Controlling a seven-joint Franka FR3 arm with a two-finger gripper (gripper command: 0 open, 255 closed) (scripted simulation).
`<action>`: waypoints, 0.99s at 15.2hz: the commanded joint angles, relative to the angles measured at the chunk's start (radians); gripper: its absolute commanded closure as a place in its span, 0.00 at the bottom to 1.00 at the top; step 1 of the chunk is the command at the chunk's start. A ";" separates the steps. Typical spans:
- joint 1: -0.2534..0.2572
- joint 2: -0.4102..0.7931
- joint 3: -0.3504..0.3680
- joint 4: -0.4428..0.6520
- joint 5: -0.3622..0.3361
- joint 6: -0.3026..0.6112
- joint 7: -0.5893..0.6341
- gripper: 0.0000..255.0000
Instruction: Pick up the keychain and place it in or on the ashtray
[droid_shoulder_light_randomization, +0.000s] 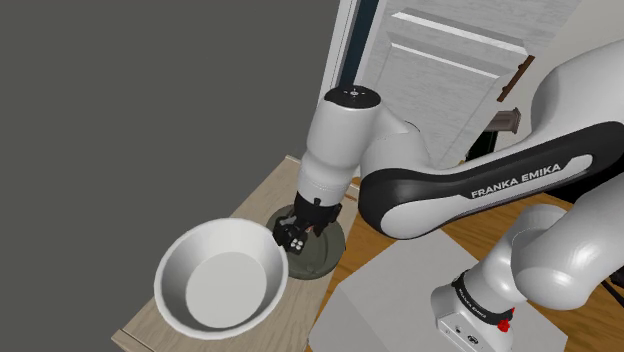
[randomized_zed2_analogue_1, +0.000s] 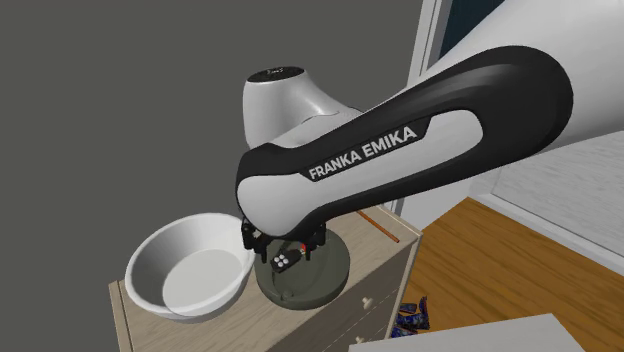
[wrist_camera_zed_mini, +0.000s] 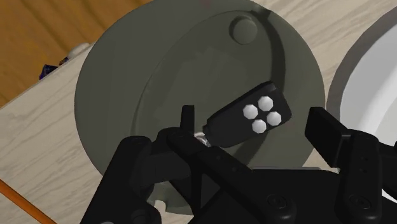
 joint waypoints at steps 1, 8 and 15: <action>0.000 0.021 0.003 -0.012 0.000 0.016 0.001 0.00; 0.006 -0.039 -0.012 0.046 0.032 -0.095 -0.021 0.00; 0.007 -0.053 -0.017 0.061 0.038 -0.123 -0.026 0.00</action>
